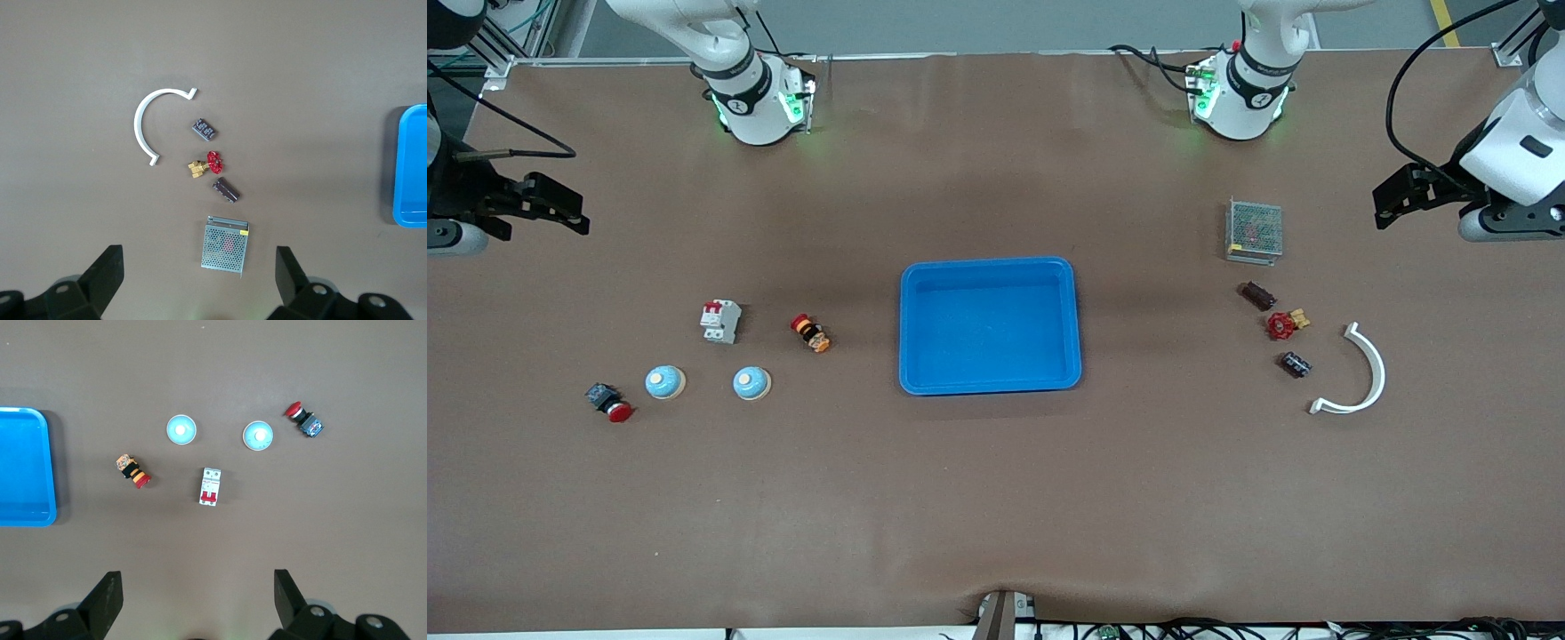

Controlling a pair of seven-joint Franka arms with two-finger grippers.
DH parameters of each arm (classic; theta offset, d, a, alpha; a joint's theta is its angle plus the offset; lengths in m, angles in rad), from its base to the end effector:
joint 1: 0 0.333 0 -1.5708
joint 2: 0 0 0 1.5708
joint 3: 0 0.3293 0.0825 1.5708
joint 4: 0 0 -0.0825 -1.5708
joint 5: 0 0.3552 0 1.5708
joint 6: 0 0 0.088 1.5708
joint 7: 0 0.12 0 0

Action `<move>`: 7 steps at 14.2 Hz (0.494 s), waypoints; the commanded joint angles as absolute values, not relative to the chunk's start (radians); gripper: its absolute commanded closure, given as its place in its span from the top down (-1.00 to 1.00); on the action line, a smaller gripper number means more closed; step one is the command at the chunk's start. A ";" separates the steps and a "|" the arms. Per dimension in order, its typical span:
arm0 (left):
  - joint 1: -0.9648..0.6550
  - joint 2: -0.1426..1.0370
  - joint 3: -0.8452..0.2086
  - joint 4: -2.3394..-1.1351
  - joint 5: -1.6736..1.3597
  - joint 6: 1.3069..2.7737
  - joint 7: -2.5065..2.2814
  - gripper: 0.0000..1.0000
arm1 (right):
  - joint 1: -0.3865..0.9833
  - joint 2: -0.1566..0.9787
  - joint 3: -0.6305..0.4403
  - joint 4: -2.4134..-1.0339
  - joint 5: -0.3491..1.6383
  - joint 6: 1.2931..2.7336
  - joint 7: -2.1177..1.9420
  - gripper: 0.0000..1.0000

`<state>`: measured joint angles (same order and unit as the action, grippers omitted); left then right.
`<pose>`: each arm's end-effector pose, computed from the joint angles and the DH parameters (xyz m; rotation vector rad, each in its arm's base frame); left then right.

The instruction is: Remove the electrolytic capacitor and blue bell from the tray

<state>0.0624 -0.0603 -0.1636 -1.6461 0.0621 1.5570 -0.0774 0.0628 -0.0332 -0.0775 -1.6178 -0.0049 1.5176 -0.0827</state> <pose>0.5016 -0.0461 0.6212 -3.0669 0.0359 0.0354 0.5076 -0.0088 0.6168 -3.1371 -0.1068 0.1054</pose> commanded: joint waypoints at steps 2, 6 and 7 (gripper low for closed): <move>0.063 -0.051 -0.166 -1.617 0.045 1.536 -0.066 1.00 | 0.038 -0.046 -0.063 -1.608 -0.020 1.517 -0.069 1.00; 0.058 -0.048 -0.166 -1.601 0.043 1.536 -0.069 1.00 | 0.038 -0.044 -0.061 -1.600 -0.020 1.528 -0.069 1.00; 0.057 -0.048 -0.166 -1.600 0.041 1.536 -0.069 1.00 | 0.038 -0.044 -0.061 -1.595 -0.020 1.528 -0.069 1.00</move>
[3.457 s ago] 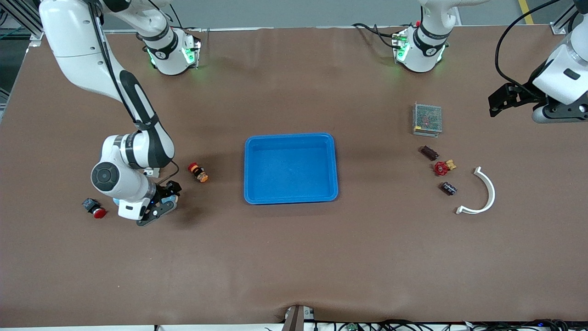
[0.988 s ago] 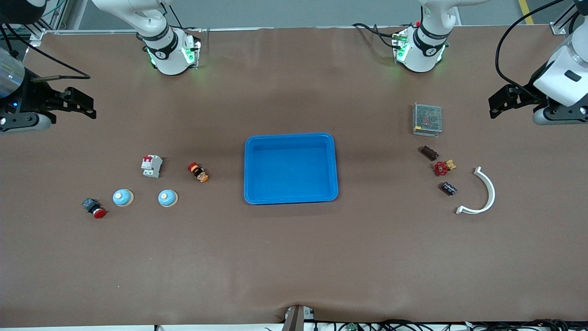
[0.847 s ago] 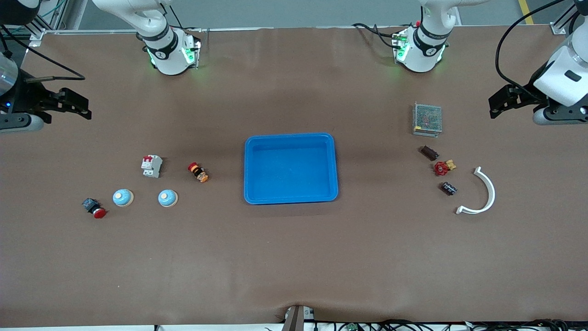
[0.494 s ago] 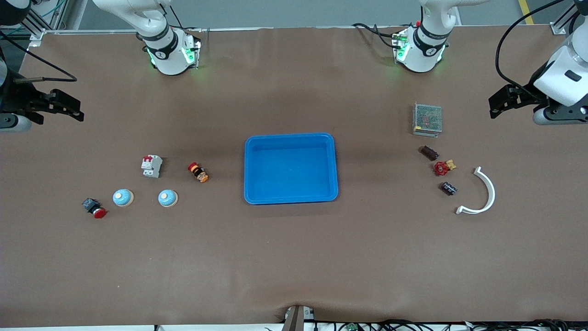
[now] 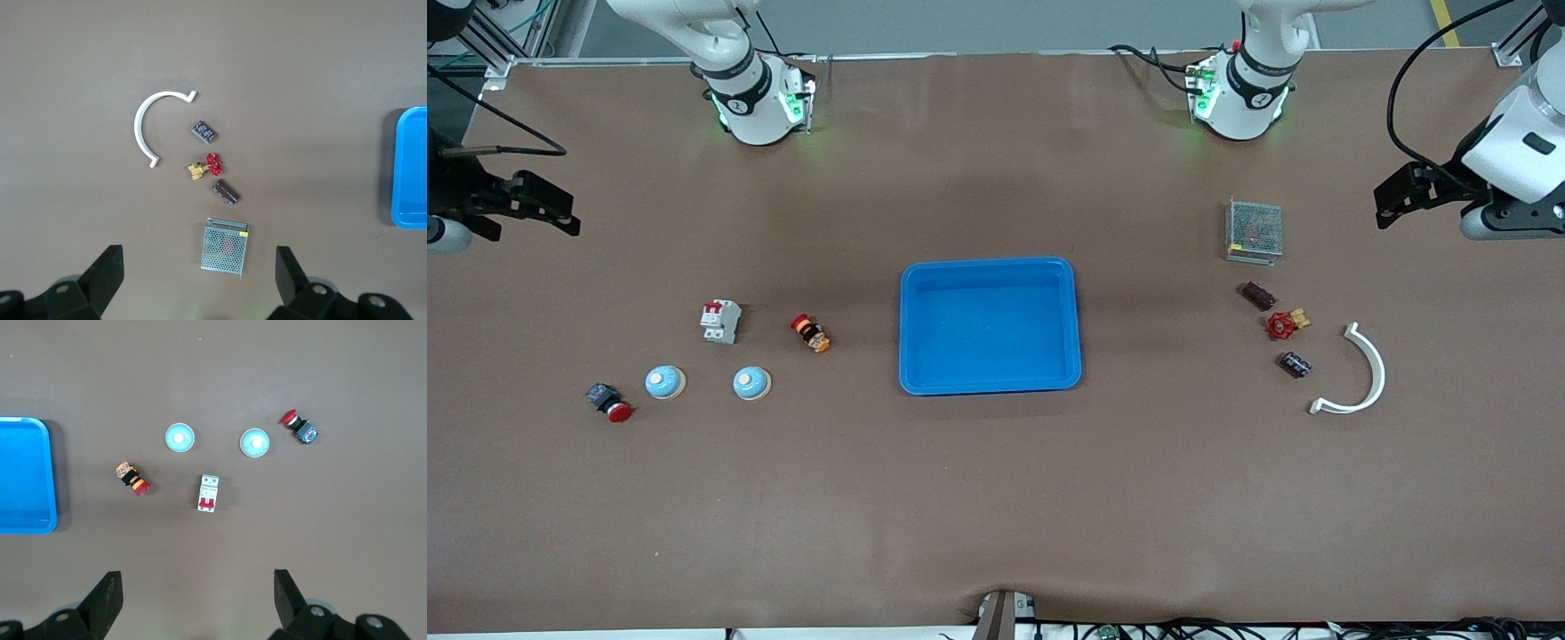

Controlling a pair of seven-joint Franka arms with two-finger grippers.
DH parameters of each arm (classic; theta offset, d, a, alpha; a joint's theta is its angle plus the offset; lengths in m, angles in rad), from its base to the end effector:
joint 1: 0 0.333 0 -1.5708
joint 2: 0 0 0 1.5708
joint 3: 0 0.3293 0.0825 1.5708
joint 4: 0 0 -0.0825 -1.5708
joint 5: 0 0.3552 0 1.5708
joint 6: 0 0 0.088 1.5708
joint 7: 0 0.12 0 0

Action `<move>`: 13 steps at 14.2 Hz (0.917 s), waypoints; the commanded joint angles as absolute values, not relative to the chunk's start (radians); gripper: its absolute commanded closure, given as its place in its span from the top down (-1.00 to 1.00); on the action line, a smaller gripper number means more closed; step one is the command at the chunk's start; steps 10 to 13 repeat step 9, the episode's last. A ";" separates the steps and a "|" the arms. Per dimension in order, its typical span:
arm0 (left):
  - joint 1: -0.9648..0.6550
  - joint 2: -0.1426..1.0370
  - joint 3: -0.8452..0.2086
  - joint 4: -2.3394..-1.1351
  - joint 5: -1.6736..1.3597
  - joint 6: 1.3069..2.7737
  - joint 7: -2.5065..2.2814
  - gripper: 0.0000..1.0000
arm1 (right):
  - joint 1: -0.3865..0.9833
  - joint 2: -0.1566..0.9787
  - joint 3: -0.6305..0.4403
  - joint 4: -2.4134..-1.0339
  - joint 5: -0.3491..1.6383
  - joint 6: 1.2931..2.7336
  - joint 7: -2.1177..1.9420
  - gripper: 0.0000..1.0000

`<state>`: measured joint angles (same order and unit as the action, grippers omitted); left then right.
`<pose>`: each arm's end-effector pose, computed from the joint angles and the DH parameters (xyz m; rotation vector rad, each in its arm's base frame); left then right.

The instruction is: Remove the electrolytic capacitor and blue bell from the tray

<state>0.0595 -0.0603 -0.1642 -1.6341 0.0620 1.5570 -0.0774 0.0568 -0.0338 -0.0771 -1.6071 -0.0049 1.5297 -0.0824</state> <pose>0.5019 -0.0479 0.6265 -3.0681 0.0408 0.0169 0.5093 -0.0117 0.6227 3.1393 0.0975 -0.0687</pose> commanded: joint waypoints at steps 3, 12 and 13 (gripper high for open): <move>0.052 -0.046 -0.166 -1.588 0.038 1.534 -0.069 1.00 | 0.038 -0.043 -0.063 -1.595 -0.020 1.528 -0.069 1.00; 0.040 -0.038 -0.166 -1.585 0.025 1.520 -0.066 1.00 | 0.035 -0.044 -0.063 -1.594 -0.020 1.528 -0.069 1.00; 0.040 -0.038 -0.166 -1.585 0.025 1.520 -0.066 1.00 | 0.035 -0.044 -0.063 -1.594 -0.020 1.528 -0.069 1.00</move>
